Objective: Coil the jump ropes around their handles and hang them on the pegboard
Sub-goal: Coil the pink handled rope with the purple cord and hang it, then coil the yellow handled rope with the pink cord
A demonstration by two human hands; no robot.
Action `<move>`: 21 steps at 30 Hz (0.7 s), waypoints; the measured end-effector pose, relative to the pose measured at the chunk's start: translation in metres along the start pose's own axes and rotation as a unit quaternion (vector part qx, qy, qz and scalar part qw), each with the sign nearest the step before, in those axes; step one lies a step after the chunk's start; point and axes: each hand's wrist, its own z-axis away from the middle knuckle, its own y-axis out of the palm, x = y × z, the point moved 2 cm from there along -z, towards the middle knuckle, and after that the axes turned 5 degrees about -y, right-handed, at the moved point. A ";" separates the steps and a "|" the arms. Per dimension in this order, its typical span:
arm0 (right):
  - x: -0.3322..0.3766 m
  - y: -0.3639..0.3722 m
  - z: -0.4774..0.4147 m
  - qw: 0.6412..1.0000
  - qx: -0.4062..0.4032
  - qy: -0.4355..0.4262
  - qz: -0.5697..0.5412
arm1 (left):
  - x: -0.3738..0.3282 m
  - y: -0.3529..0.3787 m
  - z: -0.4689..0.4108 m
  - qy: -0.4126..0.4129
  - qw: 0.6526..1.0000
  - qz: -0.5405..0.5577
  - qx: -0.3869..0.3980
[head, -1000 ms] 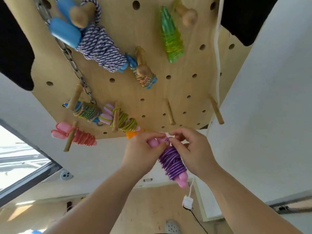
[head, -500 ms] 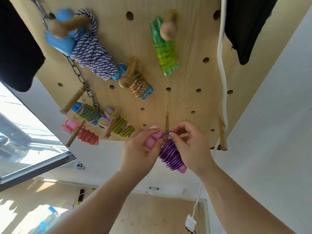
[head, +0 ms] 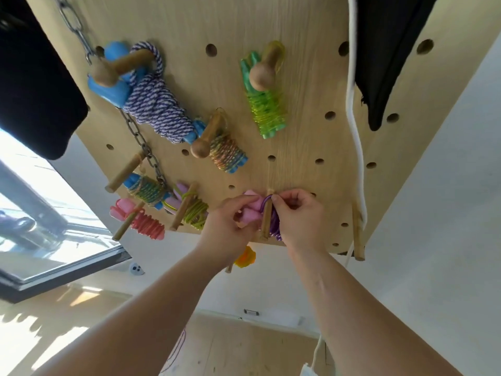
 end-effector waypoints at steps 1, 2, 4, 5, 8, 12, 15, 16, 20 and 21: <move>-0.002 0.000 0.003 1.000 -0.002 -0.009 0.003 | 0.000 0.001 0.002 0.009 1.000 -0.004 -0.016; -0.004 -0.001 0.008 1.000 0.000 -0.022 0.006 | 0.003 0.000 0.005 0.013 1.000 -0.007 -0.027; -0.014 -0.003 0.021 0.999 0.006 -0.047 0.018 | 0.010 -0.003 0.014 0.020 0.999 -0.010 -0.031; -0.018 -0.006 0.029 0.997 0.000 -0.063 0.035 | 0.014 -0.007 0.019 0.027 0.999 -0.011 -0.029; -0.029 -0.011 0.058 0.990 -0.045 -0.106 0.081 | 0.029 -0.023 0.039 0.039 0.999 0.001 -0.022; -0.047 0.001 0.101 0.989 -0.041 -0.086 0.116 | 0.053 -0.056 0.071 -0.012 1.000 0.011 -0.008; -0.063 0.030 0.137 0.990 -0.005 -0.038 0.138 | 0.088 -0.093 0.100 -0.049 0.999 0.006 0.003; -0.065 0.045 0.150 0.990 0.007 -0.030 0.141 | 0.104 -0.109 0.111 -0.067 0.998 0.003 0.004; -0.068 0.128 0.210 0.988 0.059 0.005 0.143 | 0.182 -0.188 0.158 -0.173 0.985 -0.022 -0.007; -0.068 0.151 0.228 0.987 0.076 0.011 0.142 | 0.204 -0.212 0.170 -0.195 0.980 -0.030 -0.010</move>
